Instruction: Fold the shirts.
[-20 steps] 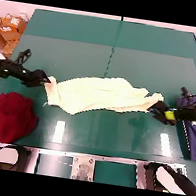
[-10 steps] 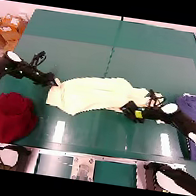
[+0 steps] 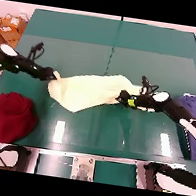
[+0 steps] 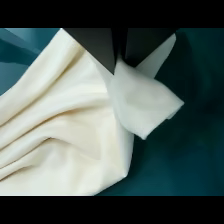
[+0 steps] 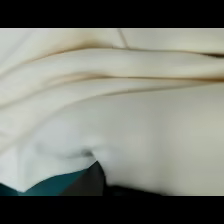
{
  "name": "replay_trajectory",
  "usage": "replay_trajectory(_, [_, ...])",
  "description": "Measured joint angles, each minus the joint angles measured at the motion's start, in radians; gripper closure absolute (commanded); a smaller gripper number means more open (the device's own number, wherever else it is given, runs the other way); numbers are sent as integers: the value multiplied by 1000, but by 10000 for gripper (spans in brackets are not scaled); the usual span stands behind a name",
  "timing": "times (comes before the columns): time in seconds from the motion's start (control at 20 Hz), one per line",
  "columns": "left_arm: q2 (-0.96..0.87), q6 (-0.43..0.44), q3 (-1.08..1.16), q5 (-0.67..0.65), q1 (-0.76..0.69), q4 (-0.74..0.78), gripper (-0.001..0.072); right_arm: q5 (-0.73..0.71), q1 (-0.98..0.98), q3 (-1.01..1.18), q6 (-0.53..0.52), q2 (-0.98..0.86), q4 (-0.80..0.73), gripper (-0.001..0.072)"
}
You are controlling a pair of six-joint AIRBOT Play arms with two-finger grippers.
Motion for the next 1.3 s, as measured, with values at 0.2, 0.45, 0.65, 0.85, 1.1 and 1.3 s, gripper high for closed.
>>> replay_trajectory(0.2, [209, 0, 118, 0, 0, -8, 682, 177, -48, 216, -41, 103, 12, 698])
replay_trajectory(0.45, [434, -2, 383, 34, 0, -29, 682, 397, -170, 529, -16, 272, 19, 698])
replay_trajectory(0.65, [523, -15, 625, 55, 0, -46, 682, 489, -235, 661, 14, 409, 20, 697])
replay_trajectory(0.85, [551, -28, 803, 70, 0, -44, 681, 518, -254, 698, 38, 529, 18, 697])
replay_trajectory(1.1, [491, -41, 867, 68, 0, -30, 681, 523, -261, 638, 46, 576, -7, 697])
replay_trajectory(1.3, [294, -56, 855, -37, -1, -77, 681, 448, -261, 431, 37, 542, -17, 697])
